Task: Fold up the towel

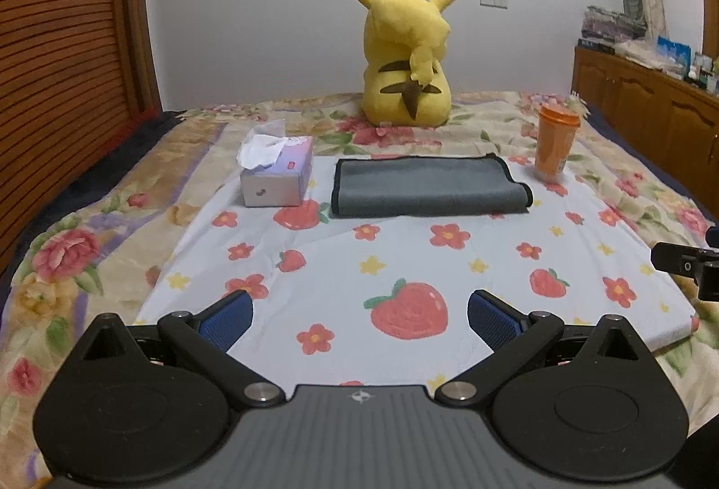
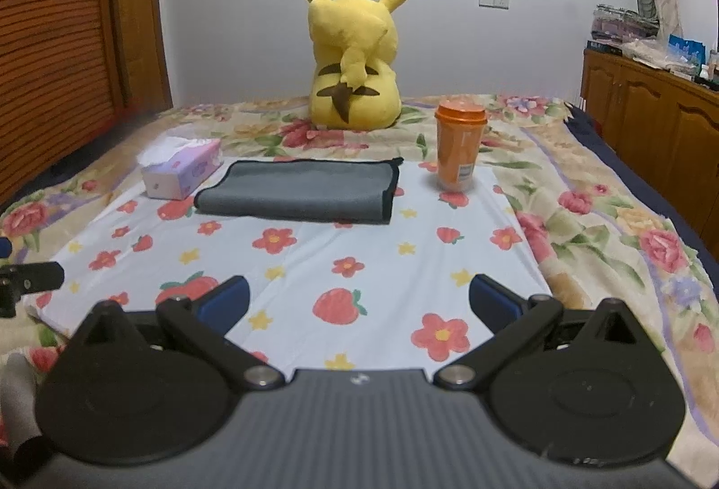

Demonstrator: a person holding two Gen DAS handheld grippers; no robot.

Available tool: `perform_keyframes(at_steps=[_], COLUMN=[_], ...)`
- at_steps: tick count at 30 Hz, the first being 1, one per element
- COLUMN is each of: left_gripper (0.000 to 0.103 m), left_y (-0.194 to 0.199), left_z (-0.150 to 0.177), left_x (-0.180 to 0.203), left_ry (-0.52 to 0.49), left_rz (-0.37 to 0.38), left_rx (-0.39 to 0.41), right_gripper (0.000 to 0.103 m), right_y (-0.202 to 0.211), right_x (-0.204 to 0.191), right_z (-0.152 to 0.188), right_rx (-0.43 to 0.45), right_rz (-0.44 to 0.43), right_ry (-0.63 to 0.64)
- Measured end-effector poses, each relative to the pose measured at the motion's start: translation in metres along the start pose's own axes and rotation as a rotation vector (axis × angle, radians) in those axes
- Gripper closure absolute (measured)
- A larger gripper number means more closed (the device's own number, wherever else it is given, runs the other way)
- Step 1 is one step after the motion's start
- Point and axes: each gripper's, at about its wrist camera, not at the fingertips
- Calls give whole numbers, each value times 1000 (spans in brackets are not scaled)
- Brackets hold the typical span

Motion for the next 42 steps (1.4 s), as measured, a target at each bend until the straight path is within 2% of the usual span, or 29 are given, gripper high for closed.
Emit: perform_keyframes(at_steps=[12,29,42], left_gripper=[0,0,0], left_y=[14,27,28], left_z=[-5,-9,-12], left_x=[2,6,0], left_ry=[-15,-62,-24], left_rz=[-11,-26,-11], left_rx=[87,165,163], right_gripper=[0,0,0], right_y=[8,19,22], right_x=[4,7,9], right_z=[-2,-3,-3], right_rx=[59,139,166], right_rz=[2,26,30], right_ry=[-19,-30,-38])
Point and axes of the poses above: each gripper's, at about its wrist camera, not at the fingertips, and y roughly against the way its jaws point, x to its right, z to its underside, and after that the axes turned 2 degrees about x, right-handed
